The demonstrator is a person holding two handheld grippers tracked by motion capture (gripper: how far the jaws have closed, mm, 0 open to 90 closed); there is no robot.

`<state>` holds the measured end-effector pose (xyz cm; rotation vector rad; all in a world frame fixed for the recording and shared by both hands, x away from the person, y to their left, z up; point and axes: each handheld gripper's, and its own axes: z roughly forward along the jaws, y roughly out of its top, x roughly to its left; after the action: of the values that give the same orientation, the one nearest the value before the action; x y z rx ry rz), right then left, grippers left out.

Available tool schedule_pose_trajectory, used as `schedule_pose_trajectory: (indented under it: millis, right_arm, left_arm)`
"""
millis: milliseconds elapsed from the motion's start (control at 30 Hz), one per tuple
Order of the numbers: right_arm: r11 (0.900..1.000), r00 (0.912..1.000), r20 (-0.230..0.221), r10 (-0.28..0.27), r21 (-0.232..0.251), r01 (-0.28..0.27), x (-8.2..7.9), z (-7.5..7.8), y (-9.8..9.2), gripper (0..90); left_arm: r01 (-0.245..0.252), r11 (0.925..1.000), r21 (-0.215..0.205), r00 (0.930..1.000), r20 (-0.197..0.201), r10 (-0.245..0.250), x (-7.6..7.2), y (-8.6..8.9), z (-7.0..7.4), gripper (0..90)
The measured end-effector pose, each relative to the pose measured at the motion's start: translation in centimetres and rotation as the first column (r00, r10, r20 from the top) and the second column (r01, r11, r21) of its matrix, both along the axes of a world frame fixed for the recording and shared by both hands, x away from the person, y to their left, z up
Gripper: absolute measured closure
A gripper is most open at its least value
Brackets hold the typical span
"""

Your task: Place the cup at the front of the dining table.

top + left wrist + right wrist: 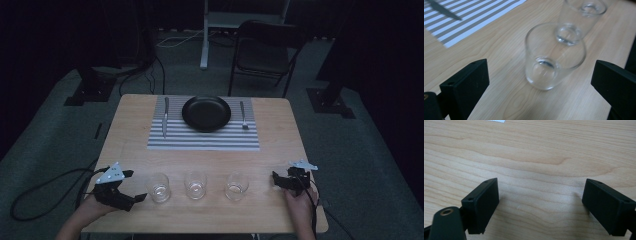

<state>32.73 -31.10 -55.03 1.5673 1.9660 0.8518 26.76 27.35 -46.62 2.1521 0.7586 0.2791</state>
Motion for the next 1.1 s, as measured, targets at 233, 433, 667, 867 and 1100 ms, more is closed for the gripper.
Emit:
schedule_pose_trajectory:
  millis: [233, 433, 667, 867, 1100]
  right_arm:
    - [1.000, 1.0000, 0.000, 0.000, 0.000, 0.000, 0.0, 0.0, 0.0, 13.4]
    - [1.000, 1.0000, 0.000, 0.000, 0.000, 0.000, 0.0, 0.0, 0.0, 13.4]
    - [1.000, 1.0000, 0.000, 0.000, 0.000, 0.000, 0.0, 0.0, 0.0, 13.4]
    - [1.000, 1.0000, 0.000, 0.000, 0.000, 0.000, 0.0, 0.0, 0.0, 13.4]
    - [1.000, 1.0000, 0.000, 0.000, 0.000, 0.000, 0.0, 0.0, 0.0, 13.4]
  left_arm:
    - [0.043, 0.9989, 0.017, 0.9991, -0.002, -0.043, 0.5, -1.5, 0.3, 2.0]
    - [0.075, 0.9966, 0.035, 0.9972, -0.002, -0.075, 1.0, -2.8, 0.7, 2.0]
    - [0.116, 0.9910, 0.068, 0.9933, -0.009, -0.115, 1.5, -4.5, 0.8, 1.9]
    - [0.136, 0.9879, 0.075, 0.9907, -0.016, -0.135, 1.9, -5.7, 0.6, 2.0]
    - [0.169, 0.9824, 0.080, 0.9856, -0.026, -0.167, 2.4, -6.8, 0.8, 1.9]
